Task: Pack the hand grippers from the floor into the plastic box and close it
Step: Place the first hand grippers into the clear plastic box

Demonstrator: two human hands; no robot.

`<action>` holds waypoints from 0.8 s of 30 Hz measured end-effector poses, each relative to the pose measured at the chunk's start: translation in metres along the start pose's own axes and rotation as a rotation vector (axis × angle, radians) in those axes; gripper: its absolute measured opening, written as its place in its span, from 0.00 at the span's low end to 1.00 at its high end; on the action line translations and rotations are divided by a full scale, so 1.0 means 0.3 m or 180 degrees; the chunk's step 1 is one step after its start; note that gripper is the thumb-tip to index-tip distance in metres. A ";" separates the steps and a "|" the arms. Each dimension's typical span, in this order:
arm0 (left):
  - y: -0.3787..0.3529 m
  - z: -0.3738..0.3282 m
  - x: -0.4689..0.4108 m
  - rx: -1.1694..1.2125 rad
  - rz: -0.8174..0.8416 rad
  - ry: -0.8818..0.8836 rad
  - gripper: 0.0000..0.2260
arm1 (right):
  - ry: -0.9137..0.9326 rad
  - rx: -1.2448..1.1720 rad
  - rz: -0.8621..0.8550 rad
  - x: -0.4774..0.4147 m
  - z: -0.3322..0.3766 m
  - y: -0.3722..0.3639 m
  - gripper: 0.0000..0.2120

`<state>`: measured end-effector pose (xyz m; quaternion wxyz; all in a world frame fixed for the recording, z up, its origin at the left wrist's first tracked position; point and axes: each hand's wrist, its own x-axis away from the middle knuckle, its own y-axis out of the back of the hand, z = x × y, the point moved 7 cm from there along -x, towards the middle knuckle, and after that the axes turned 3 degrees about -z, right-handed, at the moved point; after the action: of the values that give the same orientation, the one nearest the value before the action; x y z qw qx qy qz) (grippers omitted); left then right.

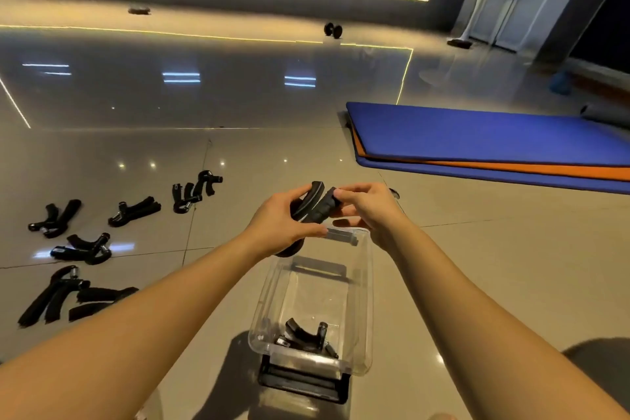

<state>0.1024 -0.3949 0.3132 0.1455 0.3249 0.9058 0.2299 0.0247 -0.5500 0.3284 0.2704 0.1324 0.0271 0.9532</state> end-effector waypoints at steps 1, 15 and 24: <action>0.011 -0.009 0.001 0.0004 0.0046 -0.0003 0.39 | -0.0019 -0.0082 -0.0011 0.002 -0.003 0.003 0.08; 0.017 0.198 0.092 0.1343 0.0026 0.1496 0.17 | -0.0326 -0.1066 -0.0676 -0.023 -0.197 0.068 0.09; 0.040 0.220 0.045 0.2212 -0.0824 0.1564 0.16 | -0.0536 -0.1317 -0.0152 -0.030 -0.239 0.047 0.09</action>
<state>0.1257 -0.3567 0.2616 -0.1644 0.1742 0.9701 -0.0380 0.0058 -0.5652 0.2590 0.3157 0.1525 -0.1885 0.9174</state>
